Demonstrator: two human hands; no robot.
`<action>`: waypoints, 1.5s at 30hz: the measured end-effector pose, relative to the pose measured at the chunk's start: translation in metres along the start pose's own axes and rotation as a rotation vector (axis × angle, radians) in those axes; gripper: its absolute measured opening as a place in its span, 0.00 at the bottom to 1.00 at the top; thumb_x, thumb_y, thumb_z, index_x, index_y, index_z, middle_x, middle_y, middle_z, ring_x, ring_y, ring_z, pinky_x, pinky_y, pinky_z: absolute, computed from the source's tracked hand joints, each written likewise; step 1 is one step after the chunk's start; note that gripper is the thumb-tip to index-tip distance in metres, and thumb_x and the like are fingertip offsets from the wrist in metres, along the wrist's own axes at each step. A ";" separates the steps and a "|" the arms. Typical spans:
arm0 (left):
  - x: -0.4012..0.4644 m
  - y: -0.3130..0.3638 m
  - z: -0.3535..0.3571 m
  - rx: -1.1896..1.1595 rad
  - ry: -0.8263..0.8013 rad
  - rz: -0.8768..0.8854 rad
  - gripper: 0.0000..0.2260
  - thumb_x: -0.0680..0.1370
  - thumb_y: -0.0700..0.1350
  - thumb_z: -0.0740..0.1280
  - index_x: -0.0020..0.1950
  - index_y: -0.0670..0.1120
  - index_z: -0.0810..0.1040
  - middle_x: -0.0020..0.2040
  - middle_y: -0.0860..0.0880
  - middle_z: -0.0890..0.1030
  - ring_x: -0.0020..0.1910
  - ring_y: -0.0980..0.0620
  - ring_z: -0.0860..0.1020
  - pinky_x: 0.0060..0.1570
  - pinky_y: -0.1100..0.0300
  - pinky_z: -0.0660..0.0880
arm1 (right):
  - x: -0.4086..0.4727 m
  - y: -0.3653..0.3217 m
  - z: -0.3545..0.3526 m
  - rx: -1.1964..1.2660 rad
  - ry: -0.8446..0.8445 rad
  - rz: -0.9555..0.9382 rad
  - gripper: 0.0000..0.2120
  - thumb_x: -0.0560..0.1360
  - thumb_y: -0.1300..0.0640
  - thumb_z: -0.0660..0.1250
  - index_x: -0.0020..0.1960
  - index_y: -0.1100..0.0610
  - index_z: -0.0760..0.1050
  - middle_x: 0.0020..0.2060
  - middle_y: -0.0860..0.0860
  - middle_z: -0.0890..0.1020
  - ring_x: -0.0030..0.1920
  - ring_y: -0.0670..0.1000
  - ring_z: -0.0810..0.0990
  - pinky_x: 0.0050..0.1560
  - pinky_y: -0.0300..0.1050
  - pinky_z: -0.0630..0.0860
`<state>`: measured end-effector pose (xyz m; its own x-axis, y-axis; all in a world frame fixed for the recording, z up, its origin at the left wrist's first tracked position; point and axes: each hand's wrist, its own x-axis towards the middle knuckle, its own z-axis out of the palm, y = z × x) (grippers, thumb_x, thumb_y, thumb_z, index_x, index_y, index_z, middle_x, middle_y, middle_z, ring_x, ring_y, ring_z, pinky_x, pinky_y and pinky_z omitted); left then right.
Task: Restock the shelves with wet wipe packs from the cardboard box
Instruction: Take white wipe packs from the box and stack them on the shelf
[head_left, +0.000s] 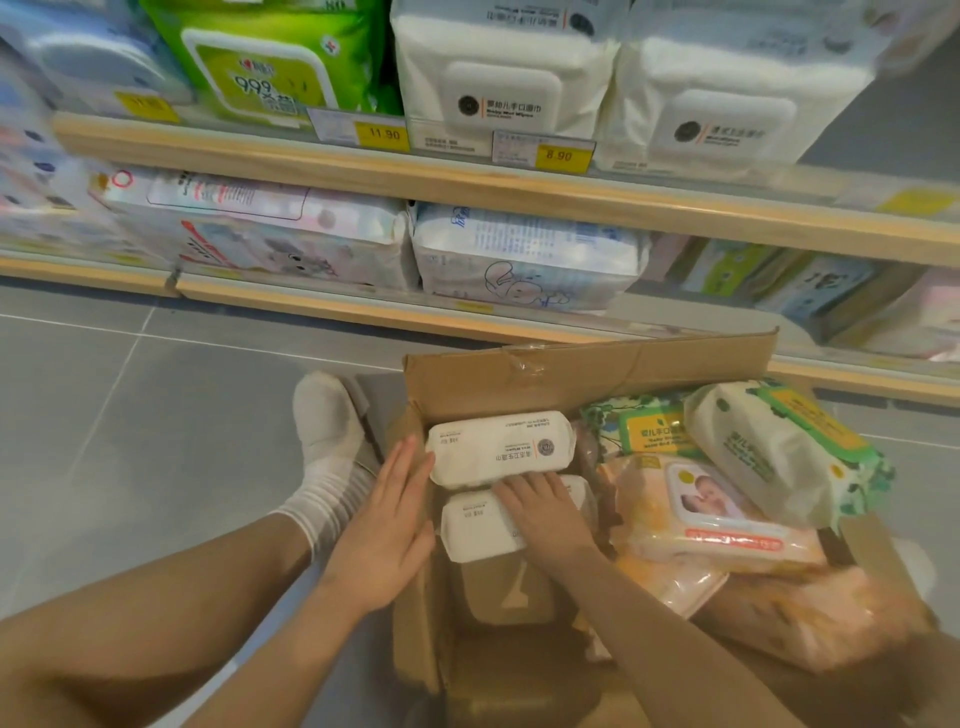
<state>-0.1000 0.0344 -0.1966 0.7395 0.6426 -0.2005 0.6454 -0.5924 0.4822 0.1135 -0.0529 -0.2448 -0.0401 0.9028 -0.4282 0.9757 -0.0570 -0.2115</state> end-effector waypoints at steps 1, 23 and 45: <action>0.000 0.000 -0.001 0.005 -0.001 -0.001 0.31 0.76 0.52 0.49 0.78 0.47 0.44 0.76 0.53 0.34 0.76 0.54 0.37 0.73 0.57 0.44 | 0.002 0.000 -0.005 -0.002 -0.012 -0.010 0.37 0.63 0.56 0.74 0.68 0.51 0.60 0.62 0.52 0.72 0.64 0.57 0.70 0.69 0.57 0.63; 0.051 0.076 -0.037 0.073 0.128 0.119 0.28 0.80 0.54 0.57 0.77 0.49 0.52 0.76 0.48 0.60 0.73 0.49 0.59 0.72 0.53 0.57 | -0.139 0.071 -0.233 0.141 0.405 0.537 0.44 0.59 0.41 0.75 0.70 0.47 0.60 0.60 0.49 0.70 0.62 0.54 0.66 0.60 0.54 0.65; 0.130 0.053 0.043 0.660 -0.250 0.123 0.46 0.73 0.57 0.65 0.74 0.57 0.31 0.63 0.47 0.70 0.60 0.47 0.67 0.55 0.50 0.65 | -0.130 0.113 -0.216 0.544 0.615 0.787 0.43 0.56 0.38 0.74 0.69 0.45 0.65 0.56 0.49 0.74 0.58 0.53 0.68 0.58 0.57 0.71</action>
<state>0.0385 0.0657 -0.2337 0.7852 0.4679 -0.4055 0.4767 -0.8748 -0.0865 0.2752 -0.0847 -0.0230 0.8012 0.5819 -0.1391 0.4542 -0.7428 -0.4919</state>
